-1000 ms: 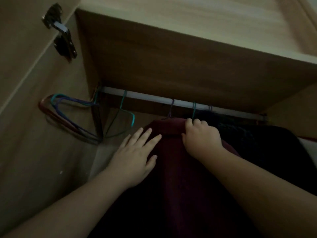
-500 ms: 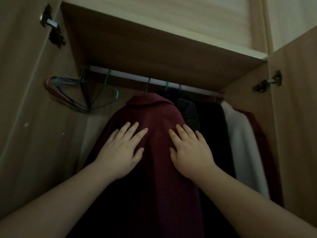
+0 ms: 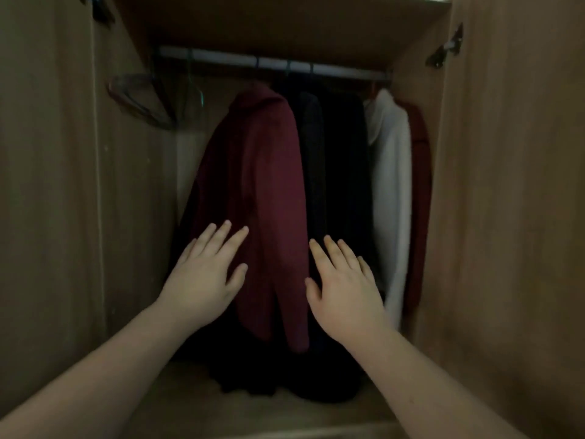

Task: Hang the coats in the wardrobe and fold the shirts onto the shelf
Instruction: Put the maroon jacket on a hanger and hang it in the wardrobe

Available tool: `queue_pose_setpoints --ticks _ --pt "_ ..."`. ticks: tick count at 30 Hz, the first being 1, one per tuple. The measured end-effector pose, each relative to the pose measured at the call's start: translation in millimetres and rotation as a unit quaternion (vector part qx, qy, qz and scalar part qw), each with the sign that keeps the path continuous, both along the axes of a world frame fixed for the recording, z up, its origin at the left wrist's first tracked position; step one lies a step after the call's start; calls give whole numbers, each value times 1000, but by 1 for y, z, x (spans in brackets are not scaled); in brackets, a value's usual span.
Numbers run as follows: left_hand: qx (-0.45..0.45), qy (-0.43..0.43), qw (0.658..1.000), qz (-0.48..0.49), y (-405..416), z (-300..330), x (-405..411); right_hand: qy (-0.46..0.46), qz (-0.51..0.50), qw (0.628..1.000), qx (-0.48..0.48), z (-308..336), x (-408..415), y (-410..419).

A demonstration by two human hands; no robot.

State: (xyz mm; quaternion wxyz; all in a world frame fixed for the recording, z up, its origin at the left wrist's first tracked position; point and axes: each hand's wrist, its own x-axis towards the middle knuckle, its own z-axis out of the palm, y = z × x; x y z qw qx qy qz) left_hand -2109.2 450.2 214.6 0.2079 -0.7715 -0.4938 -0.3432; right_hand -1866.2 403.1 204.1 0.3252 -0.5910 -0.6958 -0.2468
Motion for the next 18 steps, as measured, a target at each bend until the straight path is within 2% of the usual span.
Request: queue_pose_setpoints --ticks 5,14,18 --pt "-45 -9 999 -23 -85 -53 -9 23 -24 997 -69 -65 6 -100" --pt "-138 59 985 -86 -212 -154 -37 42 -88 983 -157 -160 -24 -261" --pt "-177 73 974 -124 -259 -203 -36 46 -138 965 -218 -200 -30 -332"
